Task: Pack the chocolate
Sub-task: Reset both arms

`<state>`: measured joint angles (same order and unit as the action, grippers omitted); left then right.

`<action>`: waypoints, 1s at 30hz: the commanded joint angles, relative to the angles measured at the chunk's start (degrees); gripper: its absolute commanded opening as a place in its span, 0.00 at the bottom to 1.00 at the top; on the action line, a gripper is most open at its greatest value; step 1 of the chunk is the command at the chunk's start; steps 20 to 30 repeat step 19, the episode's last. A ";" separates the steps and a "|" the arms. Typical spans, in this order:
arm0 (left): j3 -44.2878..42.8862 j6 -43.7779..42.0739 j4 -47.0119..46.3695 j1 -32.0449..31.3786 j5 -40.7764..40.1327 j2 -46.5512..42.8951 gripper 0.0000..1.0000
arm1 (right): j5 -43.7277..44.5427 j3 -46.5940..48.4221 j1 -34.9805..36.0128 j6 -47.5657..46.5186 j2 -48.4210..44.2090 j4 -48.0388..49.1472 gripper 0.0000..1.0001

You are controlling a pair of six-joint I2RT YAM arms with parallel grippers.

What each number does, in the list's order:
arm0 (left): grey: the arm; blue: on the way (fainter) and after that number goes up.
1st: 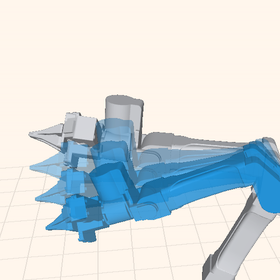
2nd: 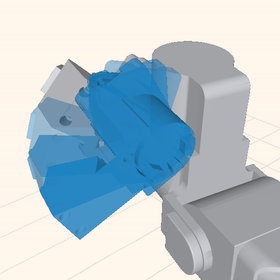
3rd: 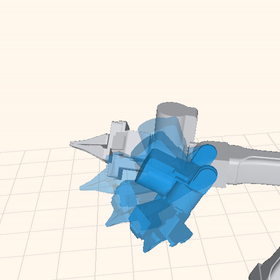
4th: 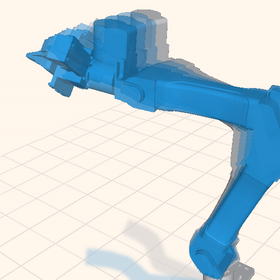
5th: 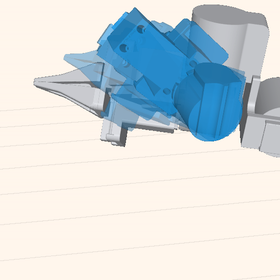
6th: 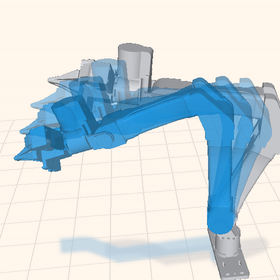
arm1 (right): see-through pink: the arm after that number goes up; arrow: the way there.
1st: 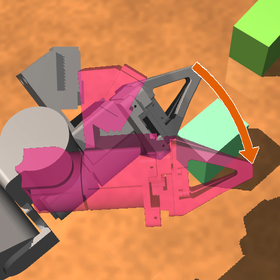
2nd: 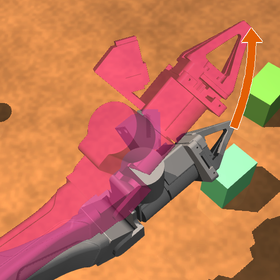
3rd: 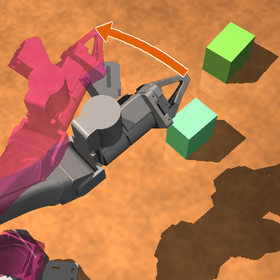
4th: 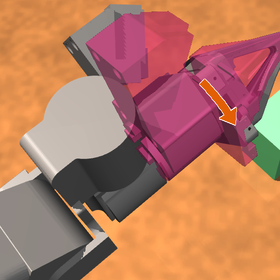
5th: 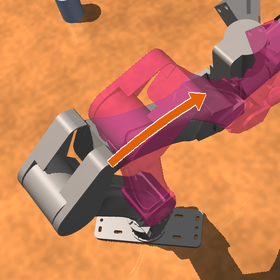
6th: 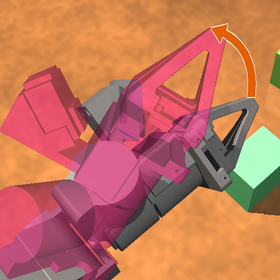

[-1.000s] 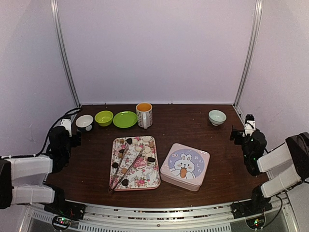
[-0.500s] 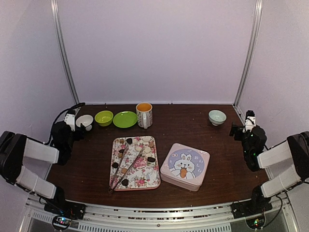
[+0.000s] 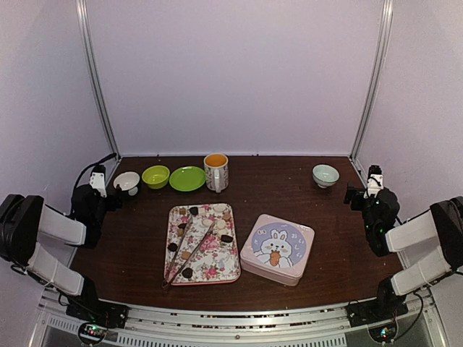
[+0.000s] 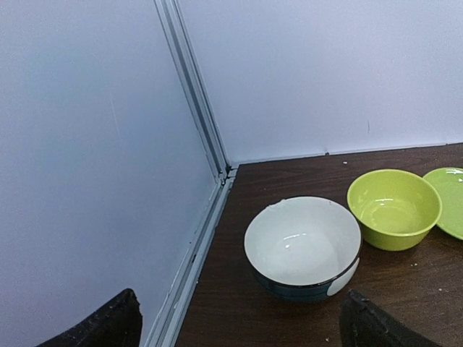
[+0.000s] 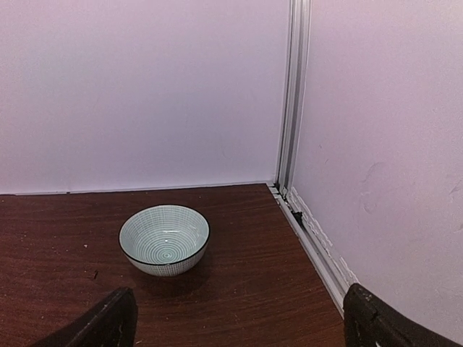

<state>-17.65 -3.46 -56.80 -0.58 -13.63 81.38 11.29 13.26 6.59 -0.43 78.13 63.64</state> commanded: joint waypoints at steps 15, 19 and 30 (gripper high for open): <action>-0.42 0.97 -3.20 0.16 1.04 0.43 0.98 | -0.20 0.30 -0.33 0.20 -0.23 0.15 1.00; -0.34 0.94 -3.30 0.21 1.04 0.34 0.98 | -0.15 0.29 -0.35 0.16 -0.20 0.17 1.00; -0.34 0.94 -3.30 0.21 1.04 0.34 0.98 | -0.15 0.29 -0.35 0.16 -0.20 0.17 1.00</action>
